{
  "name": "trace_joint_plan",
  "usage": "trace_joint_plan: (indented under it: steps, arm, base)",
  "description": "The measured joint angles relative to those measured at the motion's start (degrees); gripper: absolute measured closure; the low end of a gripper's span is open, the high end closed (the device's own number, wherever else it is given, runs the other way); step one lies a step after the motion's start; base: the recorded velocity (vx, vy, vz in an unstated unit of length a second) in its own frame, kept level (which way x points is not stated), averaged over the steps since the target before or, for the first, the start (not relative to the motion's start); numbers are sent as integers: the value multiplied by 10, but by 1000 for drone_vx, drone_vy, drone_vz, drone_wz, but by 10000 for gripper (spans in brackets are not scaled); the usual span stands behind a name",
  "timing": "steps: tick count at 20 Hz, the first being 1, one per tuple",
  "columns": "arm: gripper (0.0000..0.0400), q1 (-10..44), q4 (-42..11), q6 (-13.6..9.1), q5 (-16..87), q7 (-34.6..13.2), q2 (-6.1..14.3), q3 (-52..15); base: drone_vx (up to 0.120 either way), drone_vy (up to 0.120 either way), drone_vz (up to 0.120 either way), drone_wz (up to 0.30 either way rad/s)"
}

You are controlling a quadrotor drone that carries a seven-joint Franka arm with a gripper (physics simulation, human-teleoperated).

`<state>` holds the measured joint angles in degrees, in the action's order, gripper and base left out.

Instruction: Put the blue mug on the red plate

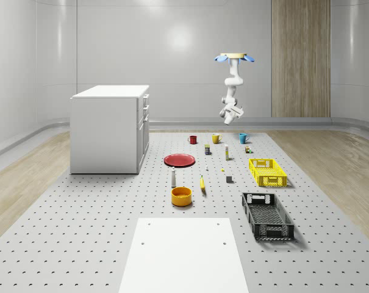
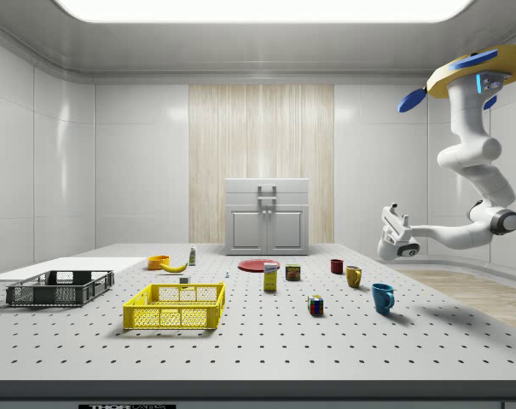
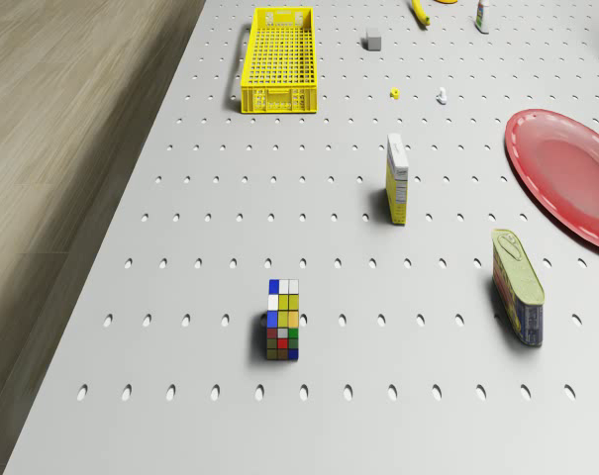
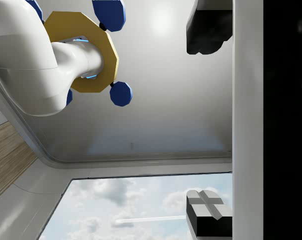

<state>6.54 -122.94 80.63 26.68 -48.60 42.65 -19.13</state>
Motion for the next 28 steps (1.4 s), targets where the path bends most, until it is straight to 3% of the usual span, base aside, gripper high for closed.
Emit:
trace_joint_plan:
  steps: [3,7,10,13,17,20,25,28]
  arm:
    - [0,36,-63,7,149,-29,14,-97]
    - [0,111,-203,10,403,-100,45,-243]
    - [0,193,-306,-12,586,-176,70,-336]
    - [0,287,-372,-51,719,-249,93,-404]
    - [0,391,-412,-100,815,-321,120,-462]
    - [0,444,-423,-123,848,-356,138,-487]
    - [0,494,-429,-138,867,-389,162,-512]
    - [0,510,-430,-138,870,-400,174,-521]
  base:
    - [120,0,-120,0]
    - [120,0,-120,0]
    - [120,0,-120,0]
    - [120,0,-120,0]
    - [60,0,-120,0]
    - [0,0,-120,0]
    - [-120,0,-120,0]
    - [0,0,-120,0]
